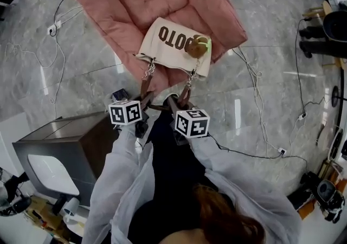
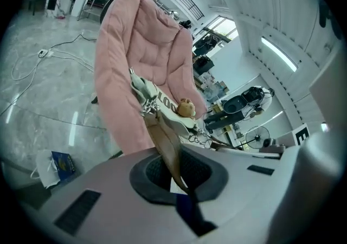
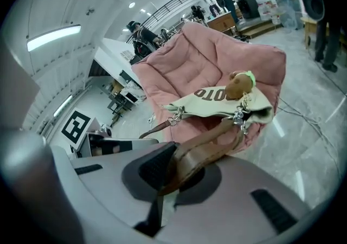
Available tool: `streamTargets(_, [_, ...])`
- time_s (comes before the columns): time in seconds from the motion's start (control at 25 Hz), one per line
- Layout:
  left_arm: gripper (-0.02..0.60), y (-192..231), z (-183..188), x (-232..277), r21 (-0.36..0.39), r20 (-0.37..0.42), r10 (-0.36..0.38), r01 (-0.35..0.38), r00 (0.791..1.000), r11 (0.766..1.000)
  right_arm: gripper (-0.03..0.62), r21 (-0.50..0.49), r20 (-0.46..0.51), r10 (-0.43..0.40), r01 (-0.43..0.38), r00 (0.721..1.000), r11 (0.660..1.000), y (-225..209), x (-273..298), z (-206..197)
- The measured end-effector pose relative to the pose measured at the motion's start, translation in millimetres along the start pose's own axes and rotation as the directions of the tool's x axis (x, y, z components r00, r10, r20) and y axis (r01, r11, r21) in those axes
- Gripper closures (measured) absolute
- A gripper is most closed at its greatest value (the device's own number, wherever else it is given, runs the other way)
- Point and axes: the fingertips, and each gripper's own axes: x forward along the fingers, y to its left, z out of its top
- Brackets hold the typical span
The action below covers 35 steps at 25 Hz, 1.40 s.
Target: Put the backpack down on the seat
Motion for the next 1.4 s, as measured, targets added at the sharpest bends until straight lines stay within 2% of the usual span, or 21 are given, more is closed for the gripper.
streamTargets(0.16, [0.568, 10, -12, 2, -0.034, 0.021, 0.048, -0.047, 0.999, 0.998, 0.585, -0.009, -0.031, 0.006, -0.006, 1.0, 1.0, -5, 4, -13])
streamTargets(0.36, [0.568, 9, -11, 11, -0.079, 0.077, 0.062, -0.056, 0.995, 0.995, 0.583, 0.011, -0.038, 0.02, -0.019, 0.999, 1.0, -18, 3, -14])
streamTargets(0.56, [0.566, 6, -24, 17, -0.087, 0.062, 0.079, -0.074, 0.995, 0.993, 0.577, 0.047, -0.065, 0.044, -0.041, 0.997, 0.998, -23, 0, -22])
streamTargets(0.68, [0.564, 10, -21, 19, -0.114, 0.091, 0.121, -0.11, 0.988, 0.987, 0.51, 0.041, -0.072, 0.063, -0.06, 0.995, 0.997, -23, -2, -23])
streamTargets(0.72, [0.498, 12, -19, 18, -0.139, 0.103, 0.135, -0.12, 0.985, 0.983, 0.454, 0.046, -0.08, 0.065, -0.062, 0.995, 0.997, -24, -3, -25])
streamTargets(0.76, [0.358, 15, -18, 17, -0.166, 0.109, 0.149, -0.129, 0.983, 0.978, 0.336, 0.052, -0.09, 0.062, -0.057, 0.994, 0.997, -27, -3, -27])
streamTargets(0.8, [0.278, 18, -17, 15, -0.185, 0.11, 0.165, -0.143, 0.98, 0.972, 0.238, 0.059, -0.098, 0.051, -0.045, 0.994, 0.997, -31, -4, -30])
streamTargets(0.88, [0.256, 25, -18, 10, -0.186, 0.112, 0.21, -0.187, 0.971, 0.965, 0.118, 0.066, -0.102, 0.016, -0.01, 0.995, 0.998, -42, -9, -34])
streamTargets(1.0, [0.232, 29, -22, 4, -0.168, 0.112, 0.25, -0.23, 0.962, 0.959, 0.068, 0.06, -0.089, -0.012, 0.017, 0.996, 0.998, -54, -19, -39])
streamTargets(1.16, [0.219, 23, -29, 0, -0.175, 0.135, 0.259, -0.234, 0.956, 0.956, 0.057, 0.057, -0.076, 0.002, 0.002, 0.997, 0.998, -54, -32, -44])
streamTargets(1.28, [0.21, 17, -33, -6, -0.184, 0.167, 0.284, -0.253, 0.944, 0.95, 0.054, 0.038, -0.046, 0.017, -0.015, 0.999, 0.999, -49, -41, -45])
streamTargets(1.4, [0.21, 5, -41, -8, -0.181, 0.168, 0.267, -0.236, 0.949, 0.955, 0.032, 0.005, 0.01, 0.042, -0.042, 0.999, 0.999, -46, -53, -42])
